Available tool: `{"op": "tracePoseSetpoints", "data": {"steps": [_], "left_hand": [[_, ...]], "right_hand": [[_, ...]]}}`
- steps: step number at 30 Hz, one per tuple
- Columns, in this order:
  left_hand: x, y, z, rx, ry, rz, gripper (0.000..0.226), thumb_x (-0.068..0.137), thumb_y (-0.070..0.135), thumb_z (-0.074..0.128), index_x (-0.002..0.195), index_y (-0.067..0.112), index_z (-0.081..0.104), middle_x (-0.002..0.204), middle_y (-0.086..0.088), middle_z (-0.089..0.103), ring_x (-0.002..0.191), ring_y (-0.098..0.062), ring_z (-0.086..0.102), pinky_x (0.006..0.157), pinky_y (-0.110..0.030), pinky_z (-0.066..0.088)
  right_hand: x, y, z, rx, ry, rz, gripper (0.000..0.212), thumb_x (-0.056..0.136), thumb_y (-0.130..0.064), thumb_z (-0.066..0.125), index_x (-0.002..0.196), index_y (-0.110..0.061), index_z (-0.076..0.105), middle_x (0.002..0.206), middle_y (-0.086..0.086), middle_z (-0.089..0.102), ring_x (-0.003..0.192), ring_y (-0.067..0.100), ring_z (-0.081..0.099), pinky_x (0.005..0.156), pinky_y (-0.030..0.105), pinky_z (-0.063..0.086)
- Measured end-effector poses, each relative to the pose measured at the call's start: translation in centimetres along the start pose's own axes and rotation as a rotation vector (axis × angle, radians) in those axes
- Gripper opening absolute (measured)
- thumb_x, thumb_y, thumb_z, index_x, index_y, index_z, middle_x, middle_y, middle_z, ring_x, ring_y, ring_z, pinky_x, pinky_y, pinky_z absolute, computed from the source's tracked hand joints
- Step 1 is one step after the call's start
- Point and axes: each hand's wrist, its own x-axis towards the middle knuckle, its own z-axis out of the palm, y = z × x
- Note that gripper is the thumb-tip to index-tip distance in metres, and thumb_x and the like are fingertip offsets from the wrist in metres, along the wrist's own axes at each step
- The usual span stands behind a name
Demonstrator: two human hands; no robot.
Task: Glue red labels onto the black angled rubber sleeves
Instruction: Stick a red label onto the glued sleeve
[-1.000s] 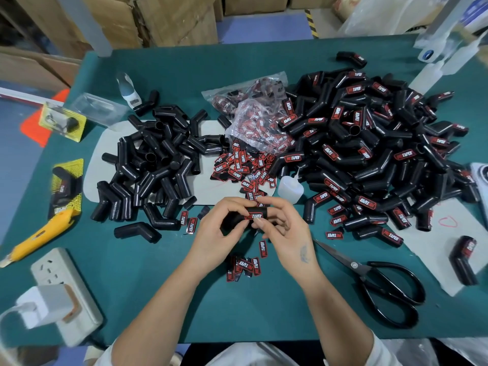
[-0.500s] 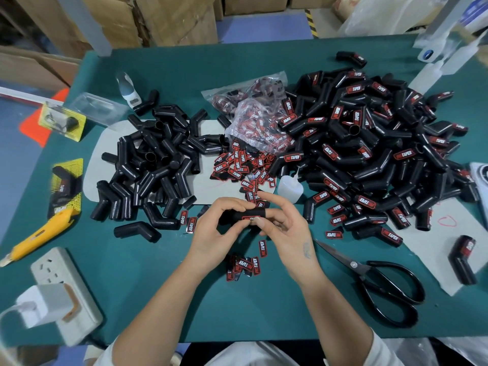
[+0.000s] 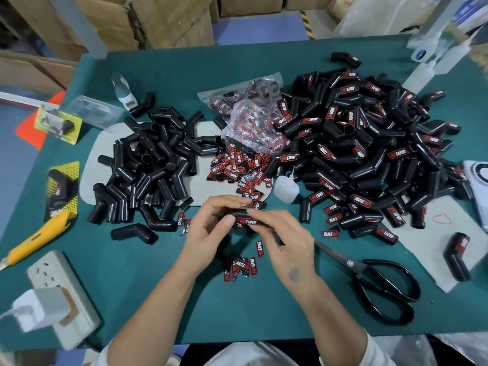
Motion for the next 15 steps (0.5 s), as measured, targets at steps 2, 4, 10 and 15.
{"op": "tracePoseSetpoints", "data": {"steps": [2,4,10,15], "left_hand": [[0.1,-0.1,-0.2,-0.039,0.01,0.021,0.03,0.109,0.035,0.054,0.129,0.015,0.064,0.139,-0.019,0.062,0.123,-0.043,0.06,0.108,-0.049,0.048],[0.5,-0.3,-0.6,0.068,0.08,0.034,0.029,0.111,0.031,0.051,0.129,0.014,0.065,0.137,-0.013,0.064,0.124,-0.039,0.061,0.108,-0.044,0.048],[1.6,-1.3,-2.9,0.758,0.313,0.117,0.025,0.1,0.002,0.058,0.114,0.015,0.074,0.122,0.009,0.064,0.123,-0.016,0.058,0.109,-0.03,0.042],[2.4,-1.6,-5.3,1.163,0.387,0.153,0.032,0.093,-0.003,0.066,0.122,0.01,0.073,0.129,-0.007,0.063,0.124,-0.029,0.054,0.107,-0.038,0.039]], "right_hand": [[0.2,-0.5,-1.2,-0.08,0.147,-0.156,0.02,0.093,-0.004,0.075,0.113,-0.006,0.078,0.095,0.006,0.073,0.093,0.003,0.064,0.087,0.016,0.053],[0.9,-0.7,-3.3,-0.195,0.357,-0.214,0.024,0.092,-0.008,0.077,0.116,-0.009,0.075,0.097,0.003,0.063,0.098,-0.003,0.059,0.088,0.011,0.047],[6.1,2.9,-9.6,0.006,0.727,0.063,0.025,0.101,-0.016,0.073,0.124,-0.024,0.072,0.111,0.012,0.05,0.089,0.027,0.071,0.079,0.031,0.061],[7.6,6.9,-9.9,-0.556,0.474,0.323,0.033,0.099,-0.028,0.069,0.131,-0.021,0.071,0.118,-0.001,0.056,0.106,0.021,0.059,0.089,0.019,0.042]]}}
